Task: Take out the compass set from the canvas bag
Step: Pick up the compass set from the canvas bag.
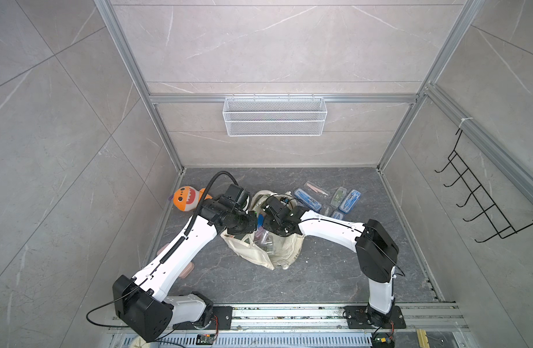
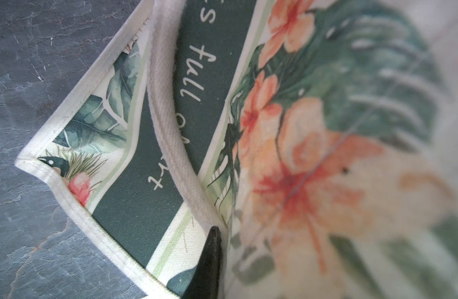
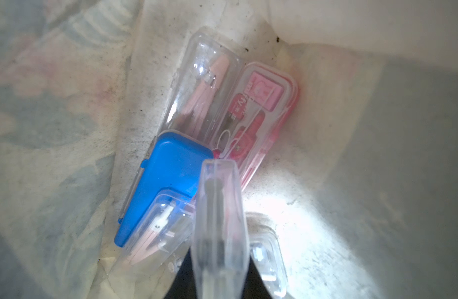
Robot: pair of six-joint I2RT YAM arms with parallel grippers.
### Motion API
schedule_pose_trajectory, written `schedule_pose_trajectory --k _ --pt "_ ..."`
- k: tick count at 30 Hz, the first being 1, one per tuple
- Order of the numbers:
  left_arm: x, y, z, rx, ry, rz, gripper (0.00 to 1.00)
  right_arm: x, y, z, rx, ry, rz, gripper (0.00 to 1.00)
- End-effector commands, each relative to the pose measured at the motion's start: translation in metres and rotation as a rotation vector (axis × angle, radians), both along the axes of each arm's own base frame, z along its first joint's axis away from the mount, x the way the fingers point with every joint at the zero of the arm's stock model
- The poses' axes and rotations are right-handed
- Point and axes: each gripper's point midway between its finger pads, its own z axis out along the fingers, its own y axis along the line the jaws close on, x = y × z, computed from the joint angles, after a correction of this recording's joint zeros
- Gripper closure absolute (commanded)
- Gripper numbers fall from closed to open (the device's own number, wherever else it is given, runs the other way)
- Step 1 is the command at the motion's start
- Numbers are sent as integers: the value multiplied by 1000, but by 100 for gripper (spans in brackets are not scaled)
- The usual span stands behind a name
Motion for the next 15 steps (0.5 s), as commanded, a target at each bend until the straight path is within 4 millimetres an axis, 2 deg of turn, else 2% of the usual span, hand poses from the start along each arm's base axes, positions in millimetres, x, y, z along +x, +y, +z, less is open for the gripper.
schedule_pose_trajectory --k 1,7,15 --pt "-5 1 8 6 3 -14 100 3 -10 6 -20 -26 -17 82" --pt "-1 2 12 13 -9 -15 100 -2 -20 28 -5 -68 -19 84" --pt "2 0 14 18 -11 -11 100 -15 -35 71 37 -135 12 89"
